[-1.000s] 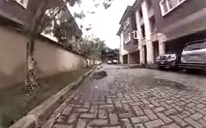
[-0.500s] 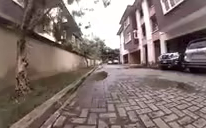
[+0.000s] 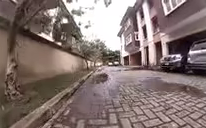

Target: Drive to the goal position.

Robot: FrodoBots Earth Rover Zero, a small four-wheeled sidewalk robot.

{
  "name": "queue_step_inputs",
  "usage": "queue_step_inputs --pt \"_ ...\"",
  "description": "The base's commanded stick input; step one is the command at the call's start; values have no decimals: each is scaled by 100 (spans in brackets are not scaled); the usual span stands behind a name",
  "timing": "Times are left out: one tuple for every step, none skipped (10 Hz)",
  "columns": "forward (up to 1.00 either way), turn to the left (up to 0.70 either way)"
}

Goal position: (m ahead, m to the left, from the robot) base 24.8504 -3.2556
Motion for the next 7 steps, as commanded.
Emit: queue_step_inputs --pt "50 0" --pt "50 0" --pt "50 0" --pt "50 0" --pt "50 -22" --pt "50 -45" --pt "50 -30"
